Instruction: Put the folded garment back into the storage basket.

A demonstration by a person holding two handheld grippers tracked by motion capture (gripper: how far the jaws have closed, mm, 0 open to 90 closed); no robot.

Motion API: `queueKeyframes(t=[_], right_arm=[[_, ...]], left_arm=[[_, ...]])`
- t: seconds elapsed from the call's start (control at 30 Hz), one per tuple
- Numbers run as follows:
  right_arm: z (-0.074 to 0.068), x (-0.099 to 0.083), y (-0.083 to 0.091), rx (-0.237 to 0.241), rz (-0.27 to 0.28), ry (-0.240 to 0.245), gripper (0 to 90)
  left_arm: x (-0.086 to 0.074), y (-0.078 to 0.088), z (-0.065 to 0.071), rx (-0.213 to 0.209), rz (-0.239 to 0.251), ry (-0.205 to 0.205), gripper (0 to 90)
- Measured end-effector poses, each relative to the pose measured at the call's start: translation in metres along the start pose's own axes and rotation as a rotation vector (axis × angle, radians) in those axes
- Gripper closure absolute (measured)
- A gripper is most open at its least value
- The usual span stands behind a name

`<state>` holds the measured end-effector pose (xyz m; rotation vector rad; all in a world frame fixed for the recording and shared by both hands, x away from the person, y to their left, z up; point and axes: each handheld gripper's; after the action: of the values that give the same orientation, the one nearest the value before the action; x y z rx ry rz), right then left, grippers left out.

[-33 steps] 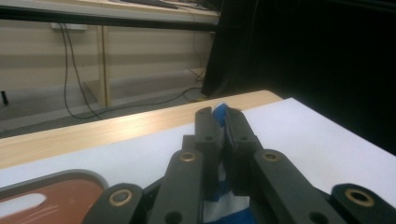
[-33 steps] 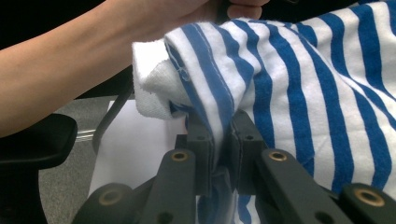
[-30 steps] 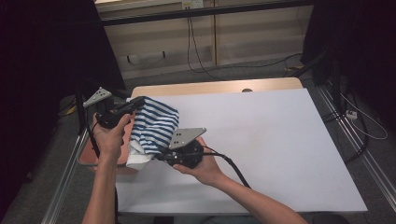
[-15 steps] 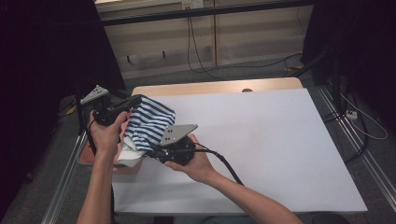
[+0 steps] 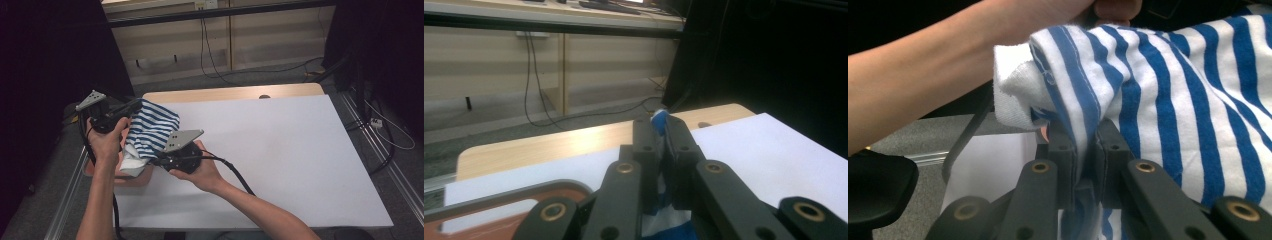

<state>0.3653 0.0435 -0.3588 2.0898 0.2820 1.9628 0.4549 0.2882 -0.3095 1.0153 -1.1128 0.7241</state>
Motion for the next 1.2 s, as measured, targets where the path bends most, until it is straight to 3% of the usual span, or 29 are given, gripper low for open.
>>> queueKeyframes(t=[0.37,0.73,1.2], right_arm=[[0.005,0.008,-0.016,0.02,0.003,0.004,81.1],[0.01,0.015,-0.031,0.028,0.013,0.013,81.1],[0.012,0.019,-0.048,0.03,0.032,0.031,81.1]], left_arm=[[0.005,0.008,-0.013,0.031,-0.001,-0.002,85.7],[0.004,0.015,-0.03,0.073,0.008,0.028,85.7],[0.001,0.018,-0.046,0.109,-0.005,0.026,85.7]])
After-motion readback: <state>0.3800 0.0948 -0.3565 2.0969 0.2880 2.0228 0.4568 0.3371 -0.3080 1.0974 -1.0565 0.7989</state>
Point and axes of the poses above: each handheld gripper's, and its own axes: y roughly backward along the jaws, x roughly out of its top, z roughly to its right, and after that the axes turned 15 degrees about x, right-handed
